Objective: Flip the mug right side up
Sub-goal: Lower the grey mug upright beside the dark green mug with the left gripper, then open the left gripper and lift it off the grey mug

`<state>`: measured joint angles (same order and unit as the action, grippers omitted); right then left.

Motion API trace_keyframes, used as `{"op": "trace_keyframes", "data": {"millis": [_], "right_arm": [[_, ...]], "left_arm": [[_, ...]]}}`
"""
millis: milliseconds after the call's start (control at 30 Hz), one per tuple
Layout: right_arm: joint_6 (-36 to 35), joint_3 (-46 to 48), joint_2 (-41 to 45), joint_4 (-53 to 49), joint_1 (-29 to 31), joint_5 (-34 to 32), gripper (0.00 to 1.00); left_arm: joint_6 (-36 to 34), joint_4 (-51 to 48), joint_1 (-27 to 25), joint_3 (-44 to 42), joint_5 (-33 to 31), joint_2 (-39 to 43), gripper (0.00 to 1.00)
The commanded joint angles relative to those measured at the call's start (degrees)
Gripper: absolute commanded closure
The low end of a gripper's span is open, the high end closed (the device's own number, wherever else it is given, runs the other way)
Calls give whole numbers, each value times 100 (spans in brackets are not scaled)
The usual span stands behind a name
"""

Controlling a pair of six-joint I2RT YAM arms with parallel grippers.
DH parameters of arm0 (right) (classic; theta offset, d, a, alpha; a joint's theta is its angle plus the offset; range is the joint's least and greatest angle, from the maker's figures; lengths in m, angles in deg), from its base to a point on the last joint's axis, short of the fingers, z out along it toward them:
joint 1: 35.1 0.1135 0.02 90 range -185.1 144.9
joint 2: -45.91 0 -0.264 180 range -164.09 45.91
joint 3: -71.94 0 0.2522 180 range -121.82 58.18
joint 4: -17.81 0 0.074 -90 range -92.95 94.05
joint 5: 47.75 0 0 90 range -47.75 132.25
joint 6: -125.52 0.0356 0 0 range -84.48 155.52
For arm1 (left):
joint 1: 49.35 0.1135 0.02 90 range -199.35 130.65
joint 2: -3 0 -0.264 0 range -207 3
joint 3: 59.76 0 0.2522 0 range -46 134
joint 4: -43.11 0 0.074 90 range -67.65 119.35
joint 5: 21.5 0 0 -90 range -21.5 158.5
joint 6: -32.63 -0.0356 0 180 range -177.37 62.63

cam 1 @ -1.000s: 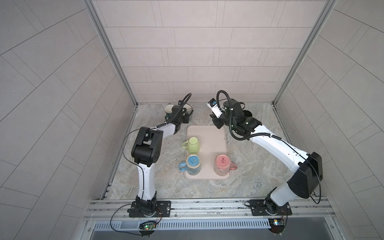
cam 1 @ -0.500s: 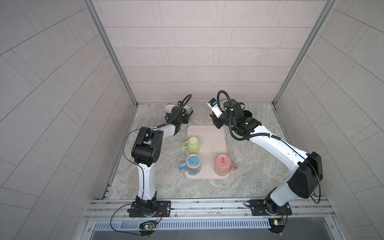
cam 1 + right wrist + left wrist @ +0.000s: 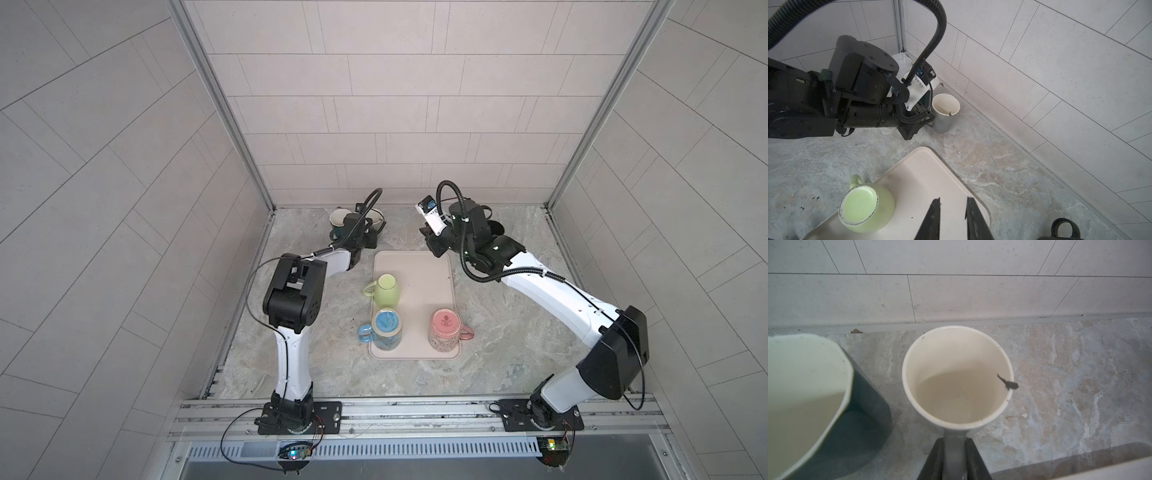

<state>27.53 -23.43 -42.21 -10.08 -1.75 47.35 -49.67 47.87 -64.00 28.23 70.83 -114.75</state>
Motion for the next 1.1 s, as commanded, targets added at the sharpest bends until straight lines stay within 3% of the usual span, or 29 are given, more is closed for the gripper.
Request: {"op": "trace_keyframes", "data": {"millis": [0,333,600,833,1067], "right_arm": [[87,86,240,84,-10,26,77],[203,206,378,147,-9,41,77],[357,394,581,234,5,150,77],[465,599,822,285,41,215,77],[590,841,1102,322,57,307,77]], "left_arm": [[73,-59,-7,-49,40,-46,74],[140,-77,-10,-310,62,226,62],[392,-152,-11,-816,240,860,60],[774,-123,-33,-1454,419,1750,58],[998,-676,-135,-1988,587,3218,56]]}}
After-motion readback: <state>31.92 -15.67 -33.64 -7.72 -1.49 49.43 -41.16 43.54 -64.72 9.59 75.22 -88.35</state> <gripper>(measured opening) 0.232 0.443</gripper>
